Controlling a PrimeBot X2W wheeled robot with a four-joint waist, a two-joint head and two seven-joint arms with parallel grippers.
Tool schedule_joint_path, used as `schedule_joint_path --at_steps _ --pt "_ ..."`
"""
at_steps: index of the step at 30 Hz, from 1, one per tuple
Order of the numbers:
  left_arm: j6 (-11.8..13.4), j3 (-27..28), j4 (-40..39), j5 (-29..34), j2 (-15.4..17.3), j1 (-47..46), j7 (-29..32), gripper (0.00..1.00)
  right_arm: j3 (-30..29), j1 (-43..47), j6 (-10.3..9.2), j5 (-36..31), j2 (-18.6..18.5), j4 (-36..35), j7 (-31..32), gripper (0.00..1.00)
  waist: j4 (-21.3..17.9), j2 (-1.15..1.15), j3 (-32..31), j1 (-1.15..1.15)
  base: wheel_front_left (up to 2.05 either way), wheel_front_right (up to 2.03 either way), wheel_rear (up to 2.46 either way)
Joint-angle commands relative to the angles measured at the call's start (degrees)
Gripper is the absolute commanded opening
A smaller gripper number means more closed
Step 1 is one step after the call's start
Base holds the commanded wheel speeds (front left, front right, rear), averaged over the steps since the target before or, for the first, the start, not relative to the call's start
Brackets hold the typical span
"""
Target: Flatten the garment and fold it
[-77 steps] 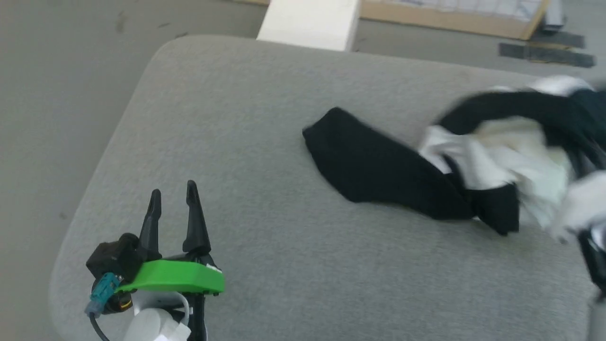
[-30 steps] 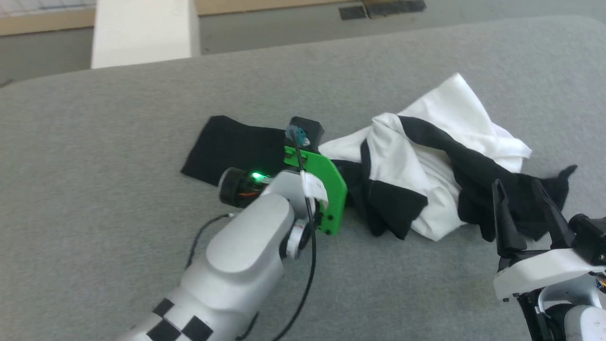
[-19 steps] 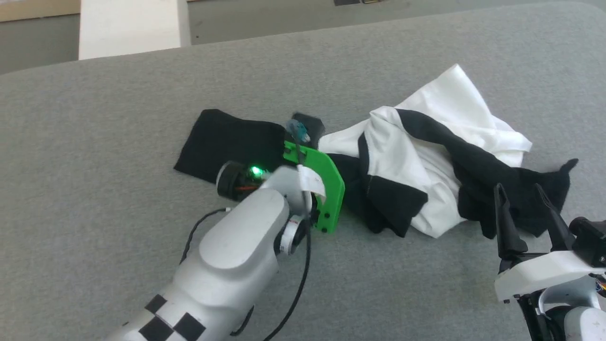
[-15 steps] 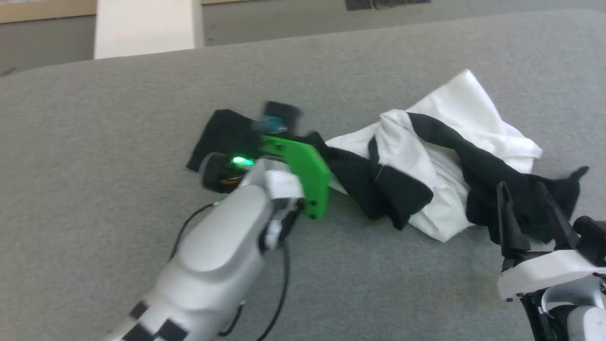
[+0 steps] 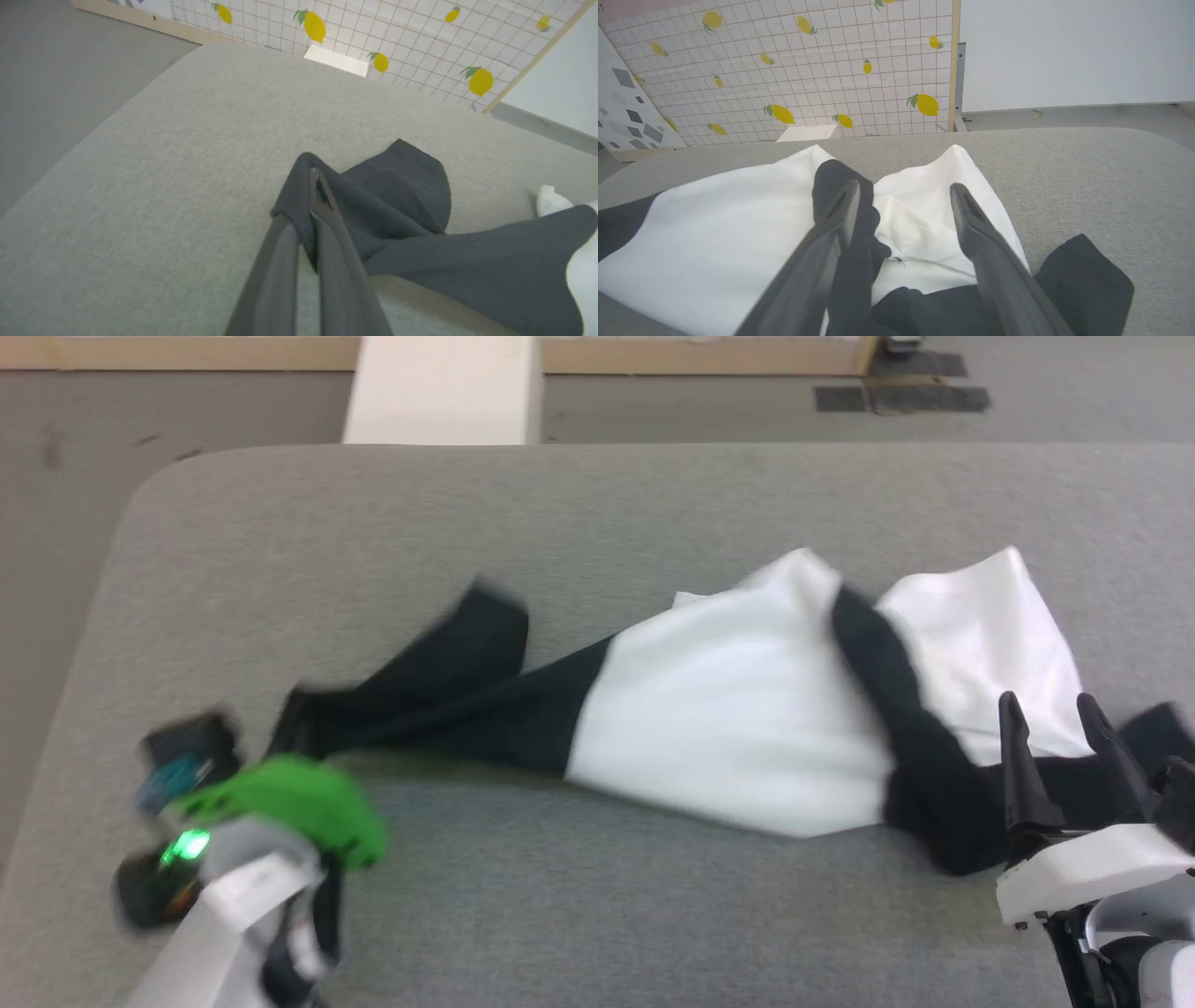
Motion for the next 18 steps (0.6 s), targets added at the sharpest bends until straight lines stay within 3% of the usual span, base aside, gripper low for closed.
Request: schedule_joint_path --at_steps 1,4,5,6,8,12,18 --pt "1.23 1.61 -0.87 -0.95 1.07 2.97 -0.74 0.00 0.04 0.59 -0.09 -0.46 0.01 -0.42 0.37 1.00 2.21 0.00 -1.21 0.00 0.00 0.00 0.00" --pt "1.73 3.75 -1.60 -3.08 1.48 7.32 -1.24 0.00 0.19 0.90 -0.09 -0.52 0.01 -0.62 1.37 1.00 2.90 0.00 -1.46 0.00 0.00 0.00 0.00" --pt "1.33 4.03 -1.67 -3.77 1.41 8.54 -1.42 0.64 0.46 1.01 -0.09 -0.51 0.01 -0.62 1.94 1.00 3.05 0.00 -1.55 0.00 0.00 0.00 0.00" --pt "1.06 4.08 -1.56 -4.04 1.43 9.35 -1.60 1.00 0.84 1.10 -0.09 -0.64 0.01 -0.63 2.50 1.00 3.13 0.00 -1.62 0.00 0.00 0.00 0.00" --pt "0.17 4.39 -1.61 -4.58 0.82 10.48 -3.11 1.00 1.97 1.40 -0.09 -0.78 0.01 -0.96 4.05 1.00 3.32 0.00 -1.74 0.00 0.00 0.00 0.00" --pt "-4.23 6.87 -1.52 -6.28 -2.46 10.92 -11.15 1.00 4.94 1.26 -0.09 -1.63 0.01 -1.40 9.15 1.00 4.26 0.00 -1.38 0.00 0.00 0.00 0.00" --pt "-8.40 9.23 -0.87 0.04 -5.65 8.80 -15.35 1.00 7.15 -1.37 -0.09 -0.65 0.01 1.64 21.71 1.00 6.05 0.00 -0.06 0.00 0.00 0.00 0.00"
